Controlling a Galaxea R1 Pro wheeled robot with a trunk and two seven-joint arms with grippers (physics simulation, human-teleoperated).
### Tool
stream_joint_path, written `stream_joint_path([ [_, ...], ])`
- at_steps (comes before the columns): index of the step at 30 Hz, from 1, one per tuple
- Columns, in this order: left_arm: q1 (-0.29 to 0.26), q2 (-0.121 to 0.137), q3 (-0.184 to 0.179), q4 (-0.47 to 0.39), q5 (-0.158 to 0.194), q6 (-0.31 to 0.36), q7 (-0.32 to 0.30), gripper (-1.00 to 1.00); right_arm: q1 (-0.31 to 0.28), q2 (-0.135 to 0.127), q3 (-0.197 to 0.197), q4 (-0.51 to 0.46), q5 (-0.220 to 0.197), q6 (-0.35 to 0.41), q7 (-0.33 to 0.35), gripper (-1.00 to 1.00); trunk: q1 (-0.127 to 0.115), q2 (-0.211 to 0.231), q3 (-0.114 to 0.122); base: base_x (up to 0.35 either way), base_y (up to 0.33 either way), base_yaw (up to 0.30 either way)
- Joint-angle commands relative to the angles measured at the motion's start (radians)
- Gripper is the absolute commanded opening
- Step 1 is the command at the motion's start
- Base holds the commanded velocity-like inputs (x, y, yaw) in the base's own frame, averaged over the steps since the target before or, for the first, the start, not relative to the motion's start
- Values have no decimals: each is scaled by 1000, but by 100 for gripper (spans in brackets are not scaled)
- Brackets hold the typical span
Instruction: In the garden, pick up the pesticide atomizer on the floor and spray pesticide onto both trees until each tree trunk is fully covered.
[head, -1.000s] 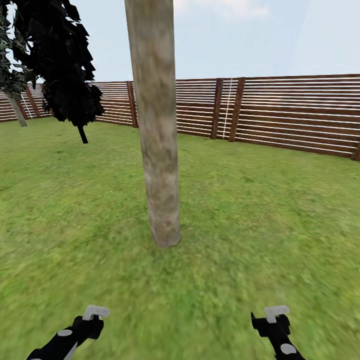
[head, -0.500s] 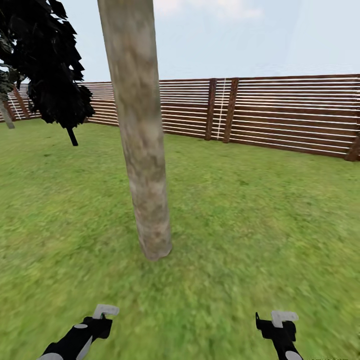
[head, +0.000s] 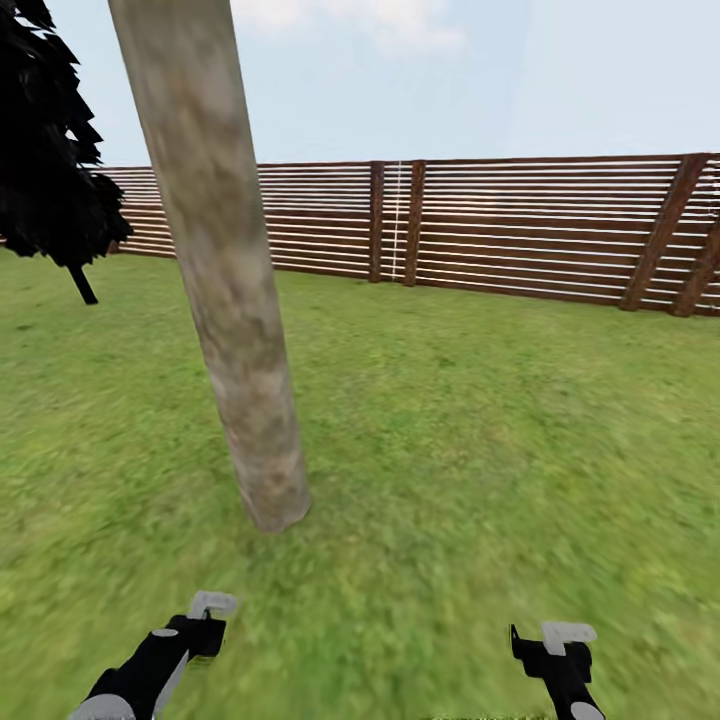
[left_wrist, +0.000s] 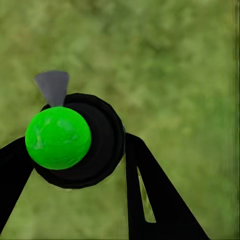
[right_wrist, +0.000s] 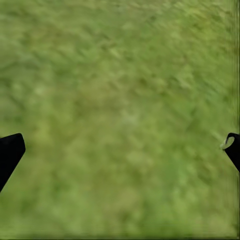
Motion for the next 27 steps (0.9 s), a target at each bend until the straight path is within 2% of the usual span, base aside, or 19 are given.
stream_joint_path([
  [1, -1, -10, 1, -22, 0, 22, -1, -100, 0, 0, 0, 0, 0, 0, 0, 100, 0, 0, 0, 0, 0, -173],
  [4, 0, -38, 5, -97, 14, 53, 0, -100, 0, 0, 0, 0, 0, 0, 1, 100, 0, 0, 1, 0, 0, -42],
  [7, 0, -96, -3, -111, 34, 56, 3, -100, 0, 0, 0, -1, 0, 0, 3, 100, 0, 0, 1, 0, 0, -6],
  [9, 0, -112, -5, -113, 36, 57, 3, -100, 0, -1, -2, -2, -3, 0, 3, 100, 0, 0, 1, -77, 32, -1],
  [12, 0, -117, -5, -119, 36, 57, 6, -100, 0, -1, -2, -1, -4, 0, 3, 100, 0, 0, 1, -194, 88, 0],
  [15, -4, -121, -5, -191, 37, 77, 6, -100, 0, -1, -2, 0, -2, 0, 4, 100, 0, 0, 1, -24, 11, 0],
  [19, -67, -119, -6, -227, 37, 230, 6, -100, 0, 0, -1, 1, -2, 0, 5, 100, 0, 0, 1, -2, 1, 0],
  [21, -100, -103, -2, -230, 36, 253, 4, -100, 0, -1, -1, 1, -2, 1, 3, 100, 0, 0, 1, 0, 0, 0],
  [22, -109, -81, 0, -230, 36, 258, 3, -100, 0, -1, -1, 1, -2, 0, 3, 100, 0, 0, 1, 0, 0, 0],
  [24, -105, -67, -1, -223, 38, 259, -1, -100, 0, -1, -1, 1, -2, 0, 3, 100, 0, 0, 1, 0, 0, 0],
  [25, -103, -70, -3, -220, 38, 258, -1, -100, 0, -1, -1, 1, -2, 1, 3, 100, 0, 0, 1, 0, 0, 0],
  [27, -104, -100, -6, -225, 36, 259, -4, -100, 0, -1, -1, 1, -2, 1, 2, 100, 0, 0, 1, 27, 0, 0],
])
